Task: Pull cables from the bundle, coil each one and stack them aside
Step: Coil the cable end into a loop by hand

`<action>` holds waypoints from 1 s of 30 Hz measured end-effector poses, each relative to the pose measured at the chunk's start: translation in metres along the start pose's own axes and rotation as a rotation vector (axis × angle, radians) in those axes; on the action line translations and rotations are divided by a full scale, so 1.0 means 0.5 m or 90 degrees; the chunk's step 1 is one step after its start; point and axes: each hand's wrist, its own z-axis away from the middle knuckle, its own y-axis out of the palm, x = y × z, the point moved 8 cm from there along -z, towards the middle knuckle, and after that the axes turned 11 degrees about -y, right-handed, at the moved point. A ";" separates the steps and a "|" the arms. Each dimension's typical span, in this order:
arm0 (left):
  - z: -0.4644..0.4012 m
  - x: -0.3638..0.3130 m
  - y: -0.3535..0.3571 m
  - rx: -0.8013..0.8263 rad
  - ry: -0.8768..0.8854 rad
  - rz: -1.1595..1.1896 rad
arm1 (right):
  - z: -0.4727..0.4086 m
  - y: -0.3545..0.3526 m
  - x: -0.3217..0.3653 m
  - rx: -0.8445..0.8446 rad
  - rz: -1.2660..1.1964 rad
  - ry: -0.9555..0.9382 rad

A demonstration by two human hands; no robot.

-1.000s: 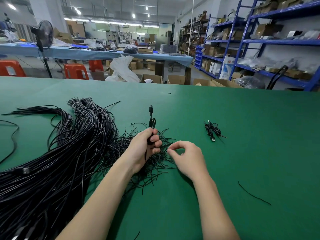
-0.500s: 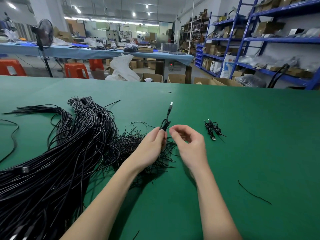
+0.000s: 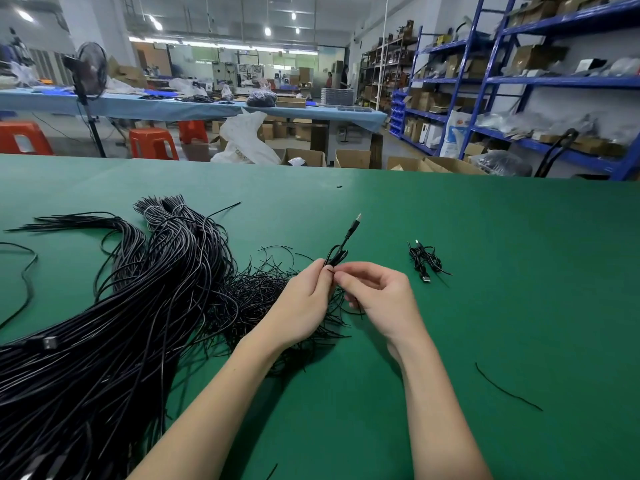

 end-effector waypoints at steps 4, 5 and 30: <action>-0.004 0.003 0.003 0.019 -0.015 0.024 | 0.001 -0.002 0.001 0.007 -0.036 0.009; -0.004 0.002 0.004 0.024 -0.015 0.028 | 0.000 -0.007 -0.002 -0.009 -0.045 0.014; -0.004 0.003 -0.001 -0.007 -0.023 0.043 | 0.007 -0.013 -0.021 0.038 0.093 0.058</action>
